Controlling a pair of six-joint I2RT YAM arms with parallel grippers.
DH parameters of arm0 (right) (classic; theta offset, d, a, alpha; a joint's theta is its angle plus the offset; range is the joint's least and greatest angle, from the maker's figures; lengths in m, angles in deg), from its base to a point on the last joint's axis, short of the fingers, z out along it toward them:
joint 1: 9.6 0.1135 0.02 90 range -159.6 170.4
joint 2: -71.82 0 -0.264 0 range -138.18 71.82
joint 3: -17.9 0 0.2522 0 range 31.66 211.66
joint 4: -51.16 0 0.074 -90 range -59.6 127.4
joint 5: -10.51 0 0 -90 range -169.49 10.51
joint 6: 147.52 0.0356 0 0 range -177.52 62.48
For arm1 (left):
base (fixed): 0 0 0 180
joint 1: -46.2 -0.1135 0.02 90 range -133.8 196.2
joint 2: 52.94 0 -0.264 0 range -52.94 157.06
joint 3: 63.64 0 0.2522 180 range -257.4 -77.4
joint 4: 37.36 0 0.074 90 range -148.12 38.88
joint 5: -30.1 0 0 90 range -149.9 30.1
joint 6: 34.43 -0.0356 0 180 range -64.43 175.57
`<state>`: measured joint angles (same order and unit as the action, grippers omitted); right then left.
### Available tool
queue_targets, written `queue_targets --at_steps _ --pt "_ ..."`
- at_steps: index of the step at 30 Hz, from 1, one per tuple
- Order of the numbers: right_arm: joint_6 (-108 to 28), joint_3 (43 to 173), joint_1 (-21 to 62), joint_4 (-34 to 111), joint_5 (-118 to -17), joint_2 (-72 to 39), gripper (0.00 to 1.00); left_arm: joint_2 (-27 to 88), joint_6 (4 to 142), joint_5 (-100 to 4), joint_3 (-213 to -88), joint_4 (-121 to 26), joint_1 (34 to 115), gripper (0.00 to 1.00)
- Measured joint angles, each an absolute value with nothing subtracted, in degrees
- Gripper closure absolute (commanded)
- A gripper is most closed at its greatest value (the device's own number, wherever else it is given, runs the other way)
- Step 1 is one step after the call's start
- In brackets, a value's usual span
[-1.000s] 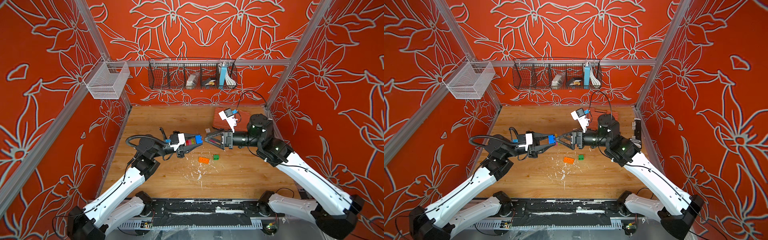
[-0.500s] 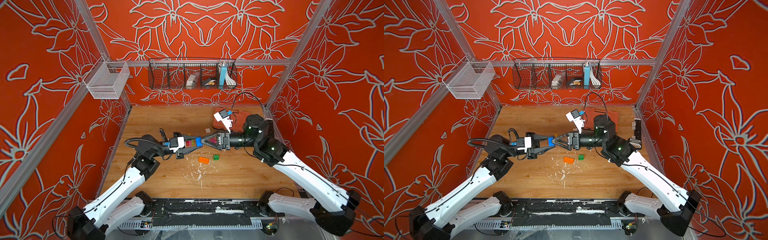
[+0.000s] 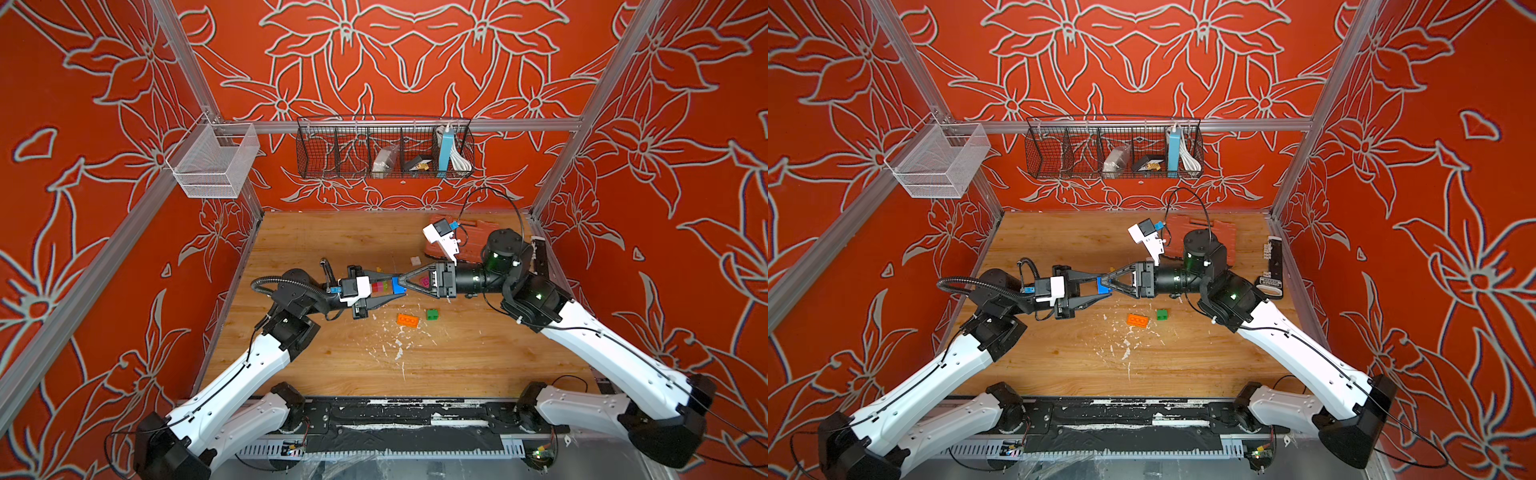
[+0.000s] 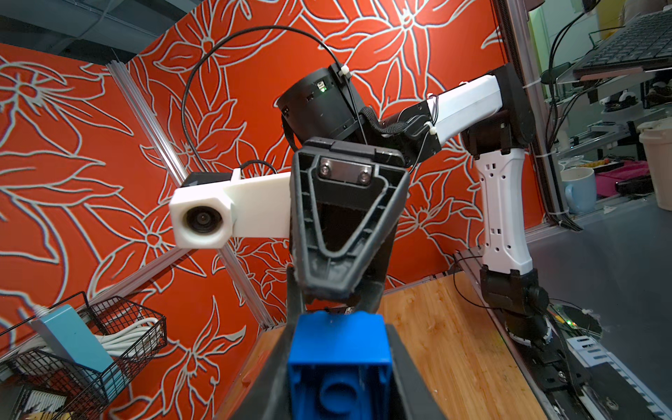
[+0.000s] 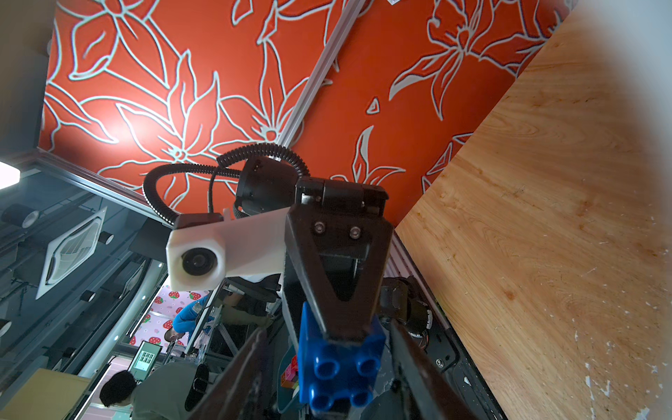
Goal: Assemble the letter r with lego
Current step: Place the lego brick at the center of the board.
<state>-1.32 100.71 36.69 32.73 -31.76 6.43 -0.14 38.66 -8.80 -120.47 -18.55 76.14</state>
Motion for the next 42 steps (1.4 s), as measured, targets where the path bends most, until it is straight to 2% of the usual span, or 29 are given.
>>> queue_targets --at_steps 14,21,28,30,31,32,33,36,42 --pt "0.4 99.5 36.9 33.8 -30.6 6.0 0.59 -0.1 37.7 -8.8 -120.9 -19.2 76.1 1.00" --pt "2.0 99.4 37.0 34.7 -30.2 5.8 0.70 -0.2 36.9 -8.8 -121.0 -19.4 76.1 1.00" --pt "2.4 99.4 37.0 35.1 -30.1 5.8 0.91 -0.3 36.2 -9.2 -121.4 -20.4 76.1 1.00" --pt "2.3 99.4 37.0 35.1 -30.4 5.8 0.99 -0.3 36.1 -9.6 -121.7 -21.2 76.1 0.75" --pt "2.2 99.4 37.0 35.1 -30.8 5.8 1.00 -0.3 36.0 -9.8 -122.2 -22.1 76.1 0.53" --pt "1.6 99.4 37.0 35.0 -31.5 6.0 1.00 -0.3 36.1 -10.2 -122.7 -23.2 76.2 0.04" --pt "0.7 99.4 37.1 34.6 -32.4 6.3 1.00 -0.3 36.4 -10.7 -123.2 -24.3 76.2 0.01" --pt "-4.2 99.4 37.3 30.4 -37.6 7.9 1.00 -1.1 38.5 -12.7 -124.6 -29.3 76.1 0.01" --pt "-15.8 99.5 37.4 17.0 -54.1 10.8 1.00 -7.0 46.3 -19.0 -123.9 -39.6 76.2 0.01"
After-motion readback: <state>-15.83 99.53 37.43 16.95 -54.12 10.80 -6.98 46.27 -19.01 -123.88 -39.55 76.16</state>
